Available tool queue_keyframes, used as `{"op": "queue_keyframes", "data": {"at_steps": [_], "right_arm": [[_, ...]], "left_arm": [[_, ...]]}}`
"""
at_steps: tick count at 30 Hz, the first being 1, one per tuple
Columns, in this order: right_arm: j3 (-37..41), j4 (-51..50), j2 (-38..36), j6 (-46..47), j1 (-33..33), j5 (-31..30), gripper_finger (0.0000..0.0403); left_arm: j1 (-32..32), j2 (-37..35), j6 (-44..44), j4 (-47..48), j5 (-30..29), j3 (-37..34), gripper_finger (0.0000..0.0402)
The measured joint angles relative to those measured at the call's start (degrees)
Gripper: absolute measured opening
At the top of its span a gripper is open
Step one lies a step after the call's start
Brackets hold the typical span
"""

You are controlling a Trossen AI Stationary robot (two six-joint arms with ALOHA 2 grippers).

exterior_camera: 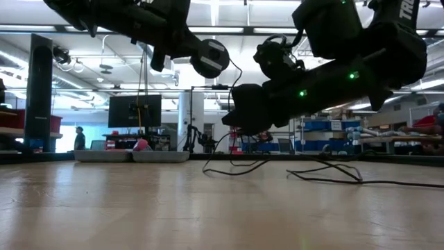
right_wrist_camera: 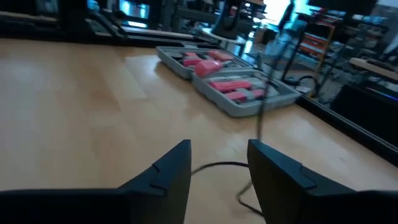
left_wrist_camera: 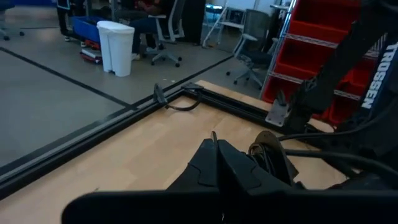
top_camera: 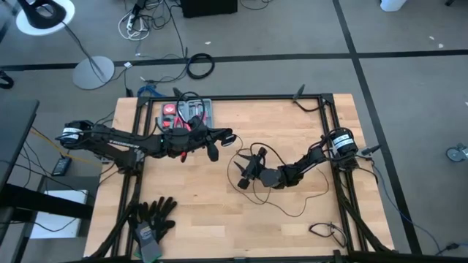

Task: Coil cords
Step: Coil the black wire onto the spool

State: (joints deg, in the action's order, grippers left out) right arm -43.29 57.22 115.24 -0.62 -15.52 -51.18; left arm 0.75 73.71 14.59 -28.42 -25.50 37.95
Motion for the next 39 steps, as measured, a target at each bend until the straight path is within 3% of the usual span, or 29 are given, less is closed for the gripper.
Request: {"op": "queue_keyframes", "data": {"at_steps": [8,15,34,39], "right_arm": [[0.02,0.06,0.0,0.06,2.03,-1.49,0.0132],[0.02,2.69,-0.04,1.03,5.11,6.12,0.0117],[0.02,3.44,-0.04,3.46,2.42,0.57,0.0006],[-1.37,-2.25,-0.04,6.65,3.71,4.65,0.0003]], "left_arm": [[0.0,0.0,0.22,0.13,0.04,0.0,0.0],[0.0,0.0,0.22,0.11,0.07,0.0,0.0],[0.0,0.0,-0.63,1.13,0.19,0.0,0.0],[0.0,0.0,-0.61,1.11,0.22,0.0,0.0]]}}
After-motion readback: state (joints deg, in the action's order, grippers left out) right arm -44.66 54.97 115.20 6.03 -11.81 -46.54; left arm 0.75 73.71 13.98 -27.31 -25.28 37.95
